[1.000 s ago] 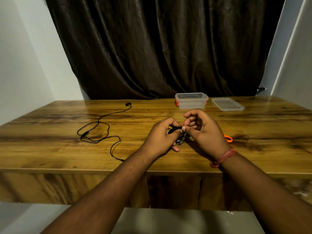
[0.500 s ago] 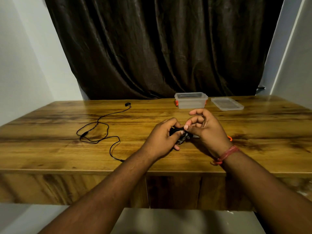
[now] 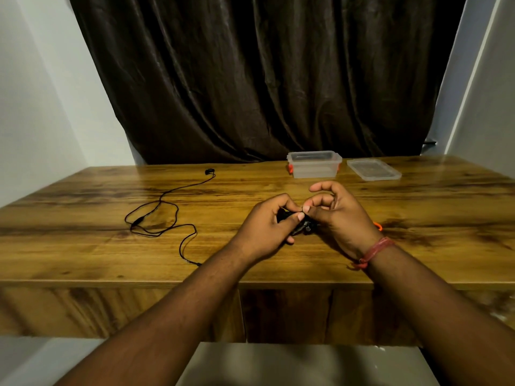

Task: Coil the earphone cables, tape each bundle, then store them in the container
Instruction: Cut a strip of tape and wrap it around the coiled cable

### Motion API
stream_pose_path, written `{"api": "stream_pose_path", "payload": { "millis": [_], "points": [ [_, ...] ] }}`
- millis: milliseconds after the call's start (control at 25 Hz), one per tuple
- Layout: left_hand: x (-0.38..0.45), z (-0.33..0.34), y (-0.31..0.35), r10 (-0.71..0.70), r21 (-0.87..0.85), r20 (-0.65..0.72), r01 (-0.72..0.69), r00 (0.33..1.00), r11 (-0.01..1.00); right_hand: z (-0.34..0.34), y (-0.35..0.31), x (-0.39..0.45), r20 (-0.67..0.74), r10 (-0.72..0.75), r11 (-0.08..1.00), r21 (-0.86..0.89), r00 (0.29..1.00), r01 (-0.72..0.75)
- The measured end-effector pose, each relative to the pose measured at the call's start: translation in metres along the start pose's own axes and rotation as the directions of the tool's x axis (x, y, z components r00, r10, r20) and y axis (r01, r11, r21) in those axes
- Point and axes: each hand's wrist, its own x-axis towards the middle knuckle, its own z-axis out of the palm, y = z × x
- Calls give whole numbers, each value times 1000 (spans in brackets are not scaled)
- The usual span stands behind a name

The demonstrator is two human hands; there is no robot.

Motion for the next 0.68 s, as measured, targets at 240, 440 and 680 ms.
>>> {"api": "stream_pose_path", "payload": {
  "millis": [240, 440, 680],
  "points": [
    [2, 2, -4, 22, -22, -30, -23, 999, 999, 3, 0, -4, 6, -165, 932, -325, 986, 158],
    [7, -1, -9, -22, -69, -104, 15, 994, 998, 8, 1, -6, 151, -412, 624, -672, 899, 399],
    [7, -3, -8, -74, -155, -110, 57, 991, 986, 10, 3, -7, 240, -465, 464, -754, 852, 465]
  ]
}}
